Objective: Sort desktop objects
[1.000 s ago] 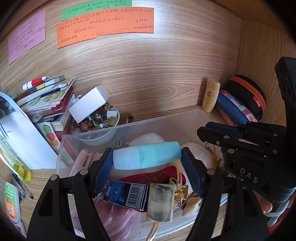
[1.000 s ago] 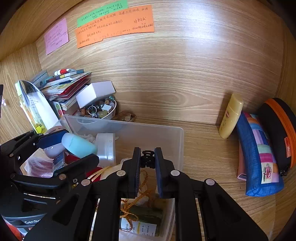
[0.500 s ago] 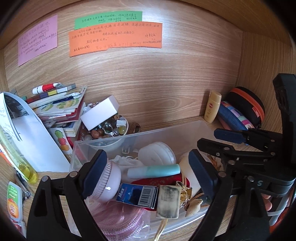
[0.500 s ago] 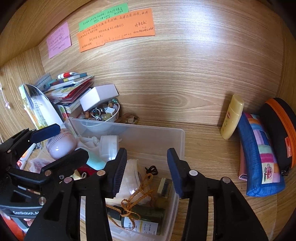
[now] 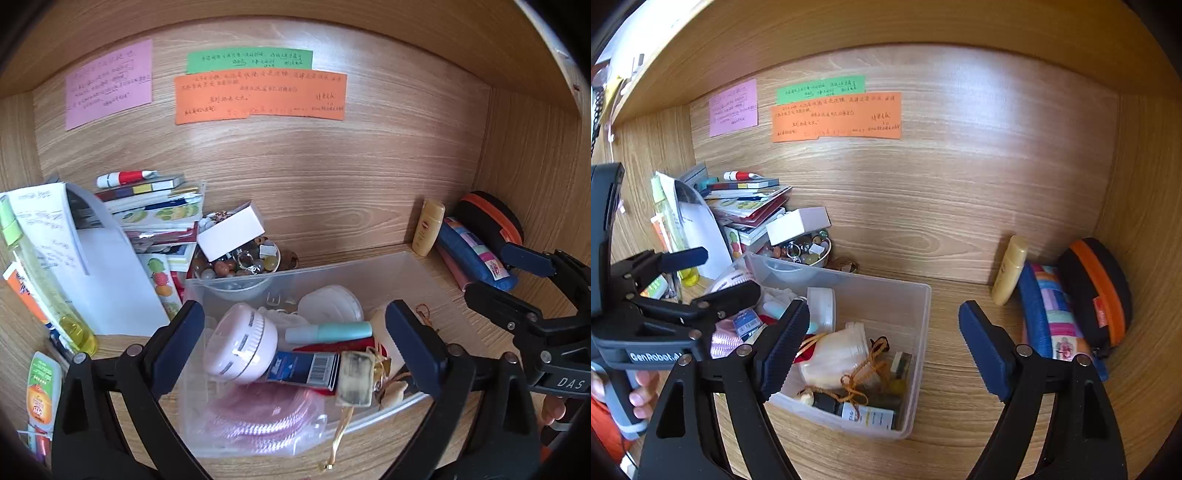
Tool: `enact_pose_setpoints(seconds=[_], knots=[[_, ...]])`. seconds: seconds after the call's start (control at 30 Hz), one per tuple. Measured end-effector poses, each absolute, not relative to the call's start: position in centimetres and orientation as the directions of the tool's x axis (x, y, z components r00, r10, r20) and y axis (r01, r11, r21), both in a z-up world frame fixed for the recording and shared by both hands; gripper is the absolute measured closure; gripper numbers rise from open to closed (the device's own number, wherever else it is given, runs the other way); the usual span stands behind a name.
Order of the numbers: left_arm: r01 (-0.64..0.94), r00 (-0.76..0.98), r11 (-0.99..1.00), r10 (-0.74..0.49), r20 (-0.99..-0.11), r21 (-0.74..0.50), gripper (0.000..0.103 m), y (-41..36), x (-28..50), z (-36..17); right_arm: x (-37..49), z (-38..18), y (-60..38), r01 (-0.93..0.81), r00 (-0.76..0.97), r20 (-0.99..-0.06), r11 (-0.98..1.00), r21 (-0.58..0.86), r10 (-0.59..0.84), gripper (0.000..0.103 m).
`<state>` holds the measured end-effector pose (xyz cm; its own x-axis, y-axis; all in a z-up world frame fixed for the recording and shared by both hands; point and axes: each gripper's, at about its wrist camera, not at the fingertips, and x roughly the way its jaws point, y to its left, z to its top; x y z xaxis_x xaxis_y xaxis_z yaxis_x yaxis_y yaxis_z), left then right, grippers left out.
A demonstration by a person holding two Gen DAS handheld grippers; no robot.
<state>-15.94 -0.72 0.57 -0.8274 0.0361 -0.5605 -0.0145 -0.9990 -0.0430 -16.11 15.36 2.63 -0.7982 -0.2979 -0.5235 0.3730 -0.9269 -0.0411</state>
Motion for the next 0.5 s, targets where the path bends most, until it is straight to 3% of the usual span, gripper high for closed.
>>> enact_pose_setpoints(seconds=[0.13,0.27,0.5], knots=[[-0.032,-0.821,-0.997,0.065,-0.567,-0.067,0.001,-1.3,-14.2,0.7,-14.4,2.7,15.2,0.386,-0.799,-0.518,-0.921,-0.051,-0.306,0.02],[-0.021,-0.84,-0.999,0.031,-0.541,-0.026,0.001,-1.1,-12.0,0.9,-12.9,2.2,14.7,0.382,-0.809,-0.51,-0.921,-0.076,-0.293,0.006],[-0.04,-0.85,-0.997,0.071,-0.522,-0.071,0.001,-1.4,-8.6,1.1,-10.9,1.9,14.2,0.415,-0.8,-0.501,-0.907,-0.066,-0.33,0.005]])
